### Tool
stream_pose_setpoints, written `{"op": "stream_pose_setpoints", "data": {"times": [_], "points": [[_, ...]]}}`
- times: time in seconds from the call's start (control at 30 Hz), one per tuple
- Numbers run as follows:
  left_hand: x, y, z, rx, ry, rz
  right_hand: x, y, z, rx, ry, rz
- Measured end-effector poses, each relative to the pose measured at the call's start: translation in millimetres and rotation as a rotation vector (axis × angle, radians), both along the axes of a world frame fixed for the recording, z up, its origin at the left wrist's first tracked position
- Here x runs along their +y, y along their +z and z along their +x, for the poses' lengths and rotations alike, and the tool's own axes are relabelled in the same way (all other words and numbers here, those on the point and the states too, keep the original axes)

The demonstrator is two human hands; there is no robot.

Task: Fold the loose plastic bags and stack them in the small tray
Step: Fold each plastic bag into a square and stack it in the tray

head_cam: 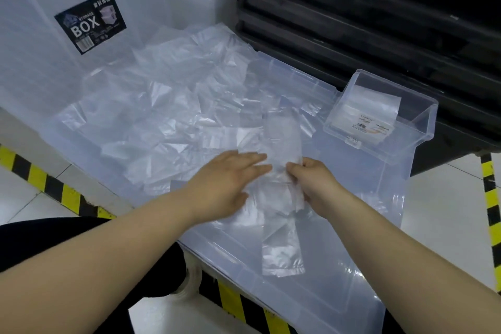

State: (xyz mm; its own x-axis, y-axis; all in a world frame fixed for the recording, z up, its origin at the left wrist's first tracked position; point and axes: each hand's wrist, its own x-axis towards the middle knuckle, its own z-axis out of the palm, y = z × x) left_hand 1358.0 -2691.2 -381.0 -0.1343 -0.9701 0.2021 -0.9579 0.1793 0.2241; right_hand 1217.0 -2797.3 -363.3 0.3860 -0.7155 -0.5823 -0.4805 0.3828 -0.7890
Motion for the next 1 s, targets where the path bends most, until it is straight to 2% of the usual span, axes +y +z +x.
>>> {"op": "stream_pose_setpoints", "data": {"times": [0.17,0.27,0.37,0.43,0.47,0.53,0.57,0.6,0.63,0.7,0.77,0.9,1.0], "points": [[1.9,-13.1,-8.3,0.024,-0.067,0.062,-1.1,5.0,-2.0,-0.02,0.019,0.093],[-0.3,-17.2,-9.4,-0.014,-0.058,0.074,-2.5,14.0,-10.6,-0.044,0.104,0.162],[-1.6,-20.1,-11.0,-0.039,-0.055,0.091,-6.4,22.6,-29.4,-0.007,0.169,0.141],[-2.3,-20.7,-11.2,-0.051,-0.051,0.077,-9.5,21.4,-46.5,0.111,0.275,-0.05],[-2.2,-21.1,-11.4,-0.06,-0.049,0.068,-10.6,18.2,-55.4,0.194,0.353,-0.233],[-2.5,-20.9,-11.5,-0.073,-0.048,0.055,-10.7,9.2,-70.7,0.314,0.516,-0.781],[-2.7,-20.9,-11.5,-0.076,-0.048,0.052,-10.1,4.3,-75.6,0.304,0.608,-1.06],[-2.9,-21.1,-11.8,-0.081,-0.045,0.048,-7.6,-3.0,-78.9,0.25,0.731,-1.277],[-3.1,-21.6,-12.2,-0.087,-0.041,0.046,-2.8,-10.2,-80.8,0.203,0.871,-1.405],[-4.0,-23.2,-12.0,-0.091,-0.037,0.042,6.6,-21.3,-79.9,0.163,1.095,-1.465],[-4.4,-24.8,-11.1,-0.078,-0.046,0.043,13.8,-21.9,-75.1,0.149,1.207,-1.448],[-3.3,-25.3,-11.4,-0.097,-0.033,0.024,18.4,-24.2,-68.4,0.028,1.176,-1.417],[-3.1,-24.6,-11.8,-0.086,-0.042,0.012,22.9,-27.8,-65.5,0.007,1.104,-1.415]]}}
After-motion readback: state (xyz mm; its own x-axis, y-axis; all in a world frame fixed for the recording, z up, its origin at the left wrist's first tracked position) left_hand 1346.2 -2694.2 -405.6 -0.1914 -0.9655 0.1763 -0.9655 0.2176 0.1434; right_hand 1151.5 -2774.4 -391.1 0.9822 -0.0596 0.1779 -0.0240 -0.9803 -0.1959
